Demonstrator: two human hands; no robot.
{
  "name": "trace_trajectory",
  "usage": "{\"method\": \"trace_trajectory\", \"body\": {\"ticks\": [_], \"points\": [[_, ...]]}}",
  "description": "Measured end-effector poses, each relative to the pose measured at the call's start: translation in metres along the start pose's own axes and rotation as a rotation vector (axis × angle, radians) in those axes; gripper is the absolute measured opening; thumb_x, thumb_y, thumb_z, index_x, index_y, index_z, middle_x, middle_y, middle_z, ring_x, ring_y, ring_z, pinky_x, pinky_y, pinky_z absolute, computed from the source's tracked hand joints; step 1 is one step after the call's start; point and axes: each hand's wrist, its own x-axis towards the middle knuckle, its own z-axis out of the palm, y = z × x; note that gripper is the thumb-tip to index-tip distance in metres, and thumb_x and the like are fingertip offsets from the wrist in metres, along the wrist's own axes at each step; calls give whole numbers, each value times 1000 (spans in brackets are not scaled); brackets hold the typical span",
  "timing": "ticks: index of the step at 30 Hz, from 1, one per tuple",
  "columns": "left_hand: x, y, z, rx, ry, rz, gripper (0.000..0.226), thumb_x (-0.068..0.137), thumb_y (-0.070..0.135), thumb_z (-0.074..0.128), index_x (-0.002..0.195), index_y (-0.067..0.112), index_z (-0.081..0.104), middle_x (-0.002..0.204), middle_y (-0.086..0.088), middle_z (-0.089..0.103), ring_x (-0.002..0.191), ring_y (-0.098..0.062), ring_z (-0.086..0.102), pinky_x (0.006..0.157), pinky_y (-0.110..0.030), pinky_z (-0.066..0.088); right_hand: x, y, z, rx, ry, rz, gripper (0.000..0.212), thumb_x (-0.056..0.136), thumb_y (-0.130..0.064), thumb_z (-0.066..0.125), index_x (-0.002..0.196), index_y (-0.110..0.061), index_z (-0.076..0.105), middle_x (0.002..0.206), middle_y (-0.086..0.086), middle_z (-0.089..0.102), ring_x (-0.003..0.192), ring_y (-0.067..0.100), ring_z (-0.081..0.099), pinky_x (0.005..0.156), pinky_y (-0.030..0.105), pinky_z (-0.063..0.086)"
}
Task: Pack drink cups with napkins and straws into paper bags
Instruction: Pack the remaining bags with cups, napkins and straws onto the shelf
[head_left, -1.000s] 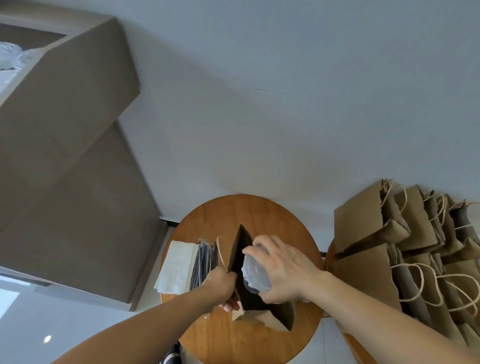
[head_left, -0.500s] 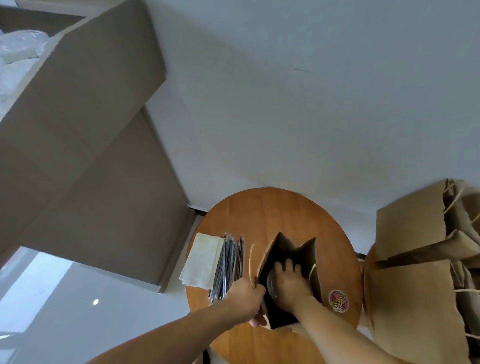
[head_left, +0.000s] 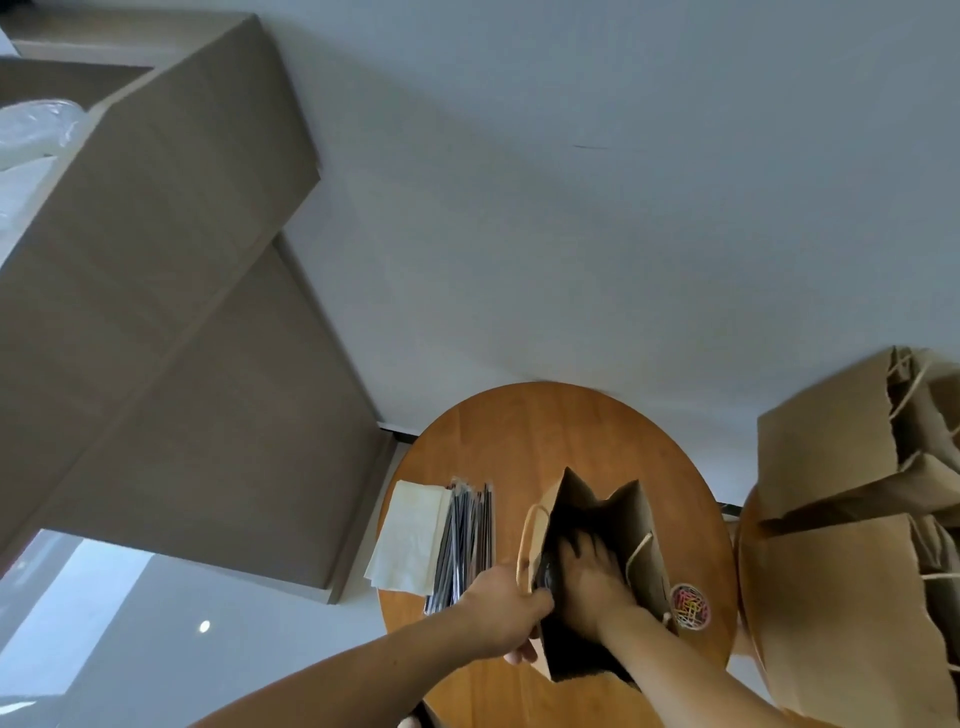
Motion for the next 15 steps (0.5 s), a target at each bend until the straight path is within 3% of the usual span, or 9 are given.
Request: {"method": "trace_trajectory", "body": {"ticks": [4,7,10,13,15], "points": [[3,2,-15,145,-100,44,68,87,44,63,143,20,34,110,-9,68,74,-15,70,70,-29,61,-37,-13,-64,-53,0,-54,37,90,-36,55,125,-23,52,125,4,55,120,28,52,110,47,30],[3,3,-35,277,-170,83,86,79,44,71,151,25,27,118,-1,65,93,-14,69,82,-30,60,-70,-20,-112,-127,129,-107,24,91,-34,53,112,-25,60,104,-3,62,101,22,59,107,47,31],[1,5,-59,423,-70,128,74,85,34,66,150,21,33,120,-2,62,102,-16,64,92,-33,54,-87,-29,-153,-70,368,-117,23,97,-39,51,112,-27,64,99,-9,67,93,13,61,104,41,36],[0,3,-89,430,183,148,46,90,23,58,135,19,52,108,-3,64,93,-16,64,79,-28,52,-83,-54,-180,195,569,-178,25,99,-33,50,115,-22,66,103,-9,68,91,8,62,89,27,48],[0,-6,-112,392,311,119,38,93,24,54,132,21,55,104,1,64,83,-10,61,71,-25,51,-65,-80,-180,344,525,-201,26,100,-30,49,119,-20,64,107,-9,66,93,8,63,78,18,47]]}}
